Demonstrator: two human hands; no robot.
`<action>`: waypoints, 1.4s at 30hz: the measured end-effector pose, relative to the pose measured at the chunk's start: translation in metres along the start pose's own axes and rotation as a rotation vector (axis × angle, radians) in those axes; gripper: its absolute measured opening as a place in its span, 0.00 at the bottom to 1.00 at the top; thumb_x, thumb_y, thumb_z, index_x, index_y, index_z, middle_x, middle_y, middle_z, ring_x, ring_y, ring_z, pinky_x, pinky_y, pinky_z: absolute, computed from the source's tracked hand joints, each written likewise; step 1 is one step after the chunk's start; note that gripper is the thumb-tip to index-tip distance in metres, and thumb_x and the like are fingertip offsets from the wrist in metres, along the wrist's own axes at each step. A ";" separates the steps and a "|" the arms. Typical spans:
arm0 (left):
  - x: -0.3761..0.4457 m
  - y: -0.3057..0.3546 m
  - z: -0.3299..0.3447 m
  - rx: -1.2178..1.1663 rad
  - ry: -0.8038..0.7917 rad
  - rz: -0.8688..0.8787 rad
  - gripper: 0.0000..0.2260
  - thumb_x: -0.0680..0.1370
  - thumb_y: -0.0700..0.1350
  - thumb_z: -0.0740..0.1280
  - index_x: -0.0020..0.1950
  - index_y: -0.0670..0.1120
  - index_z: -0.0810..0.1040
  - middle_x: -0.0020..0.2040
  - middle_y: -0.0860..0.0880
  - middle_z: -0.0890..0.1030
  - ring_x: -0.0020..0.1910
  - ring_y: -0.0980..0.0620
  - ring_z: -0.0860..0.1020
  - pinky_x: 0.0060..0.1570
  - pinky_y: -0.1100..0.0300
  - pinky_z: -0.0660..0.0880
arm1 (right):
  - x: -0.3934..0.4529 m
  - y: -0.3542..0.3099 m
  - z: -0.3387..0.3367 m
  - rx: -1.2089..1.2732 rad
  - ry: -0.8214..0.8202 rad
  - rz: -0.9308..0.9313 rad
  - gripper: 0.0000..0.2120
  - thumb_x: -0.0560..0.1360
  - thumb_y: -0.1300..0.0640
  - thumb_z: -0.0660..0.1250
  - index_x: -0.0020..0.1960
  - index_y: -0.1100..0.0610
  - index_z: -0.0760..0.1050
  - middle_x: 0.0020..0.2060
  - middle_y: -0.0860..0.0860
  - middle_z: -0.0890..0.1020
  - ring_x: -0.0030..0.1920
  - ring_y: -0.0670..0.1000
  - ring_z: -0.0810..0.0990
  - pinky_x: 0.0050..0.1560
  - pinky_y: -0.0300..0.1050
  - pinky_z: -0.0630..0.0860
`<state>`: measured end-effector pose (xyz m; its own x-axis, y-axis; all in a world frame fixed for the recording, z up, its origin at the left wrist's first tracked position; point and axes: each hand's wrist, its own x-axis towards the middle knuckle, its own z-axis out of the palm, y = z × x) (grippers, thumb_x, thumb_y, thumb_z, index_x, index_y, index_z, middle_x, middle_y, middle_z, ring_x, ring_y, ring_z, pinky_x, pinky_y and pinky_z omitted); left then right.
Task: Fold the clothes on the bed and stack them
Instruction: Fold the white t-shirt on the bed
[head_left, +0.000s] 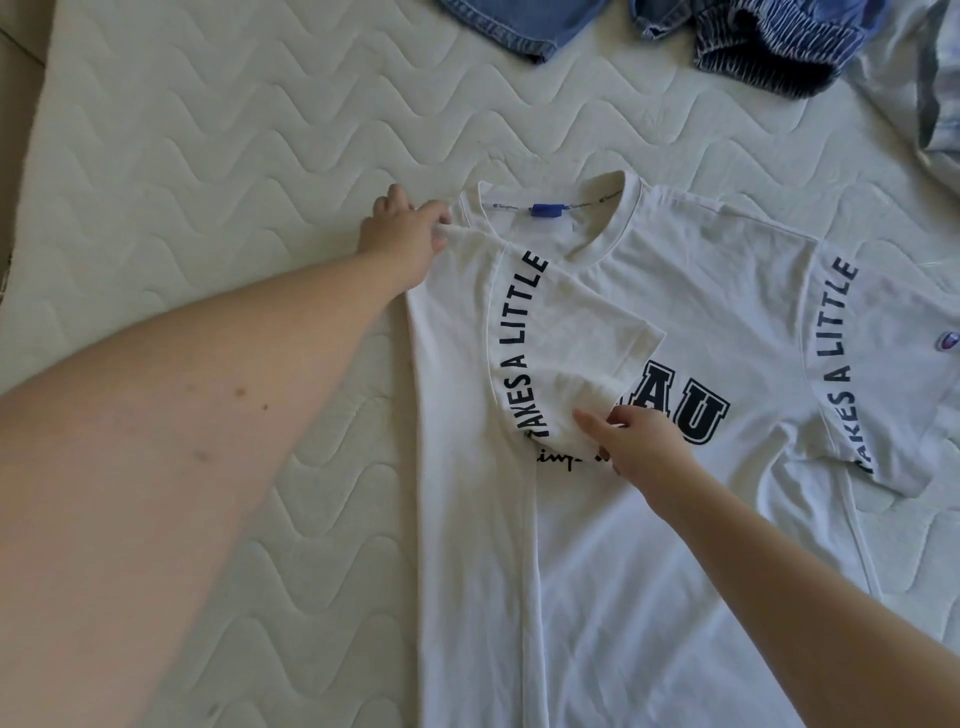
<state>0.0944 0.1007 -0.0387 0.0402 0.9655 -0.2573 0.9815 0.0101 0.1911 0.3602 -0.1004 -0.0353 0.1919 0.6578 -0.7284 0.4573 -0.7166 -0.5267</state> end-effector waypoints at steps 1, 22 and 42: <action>0.005 0.000 -0.002 0.027 -0.025 -0.003 0.10 0.80 0.49 0.65 0.61 0.51 0.75 0.63 0.42 0.65 0.62 0.41 0.67 0.62 0.51 0.67 | 0.000 0.001 0.001 -0.019 -0.021 0.000 0.13 0.72 0.40 0.71 0.41 0.50 0.80 0.31 0.45 0.81 0.31 0.46 0.76 0.33 0.40 0.70; -0.024 -0.003 0.004 -0.252 0.021 0.045 0.26 0.73 0.35 0.68 0.70 0.46 0.69 0.68 0.41 0.63 0.56 0.42 0.75 0.63 0.57 0.69 | -0.015 0.012 0.008 0.000 0.222 -0.068 0.07 0.78 0.47 0.62 0.49 0.49 0.74 0.35 0.45 0.80 0.32 0.49 0.80 0.29 0.40 0.69; -0.344 0.000 0.110 -0.698 -0.234 -0.507 0.11 0.75 0.49 0.72 0.43 0.42 0.77 0.40 0.45 0.82 0.41 0.45 0.80 0.39 0.54 0.74 | -0.158 0.107 0.090 -0.255 -0.193 -0.023 0.13 0.75 0.41 0.65 0.50 0.50 0.76 0.38 0.44 0.82 0.35 0.47 0.81 0.40 0.46 0.81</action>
<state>0.1014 -0.2597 -0.0545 -0.2557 0.7246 -0.6399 0.5568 0.6515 0.5152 0.3002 -0.3021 -0.0159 0.0218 0.5998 -0.7999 0.6673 -0.6045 -0.4351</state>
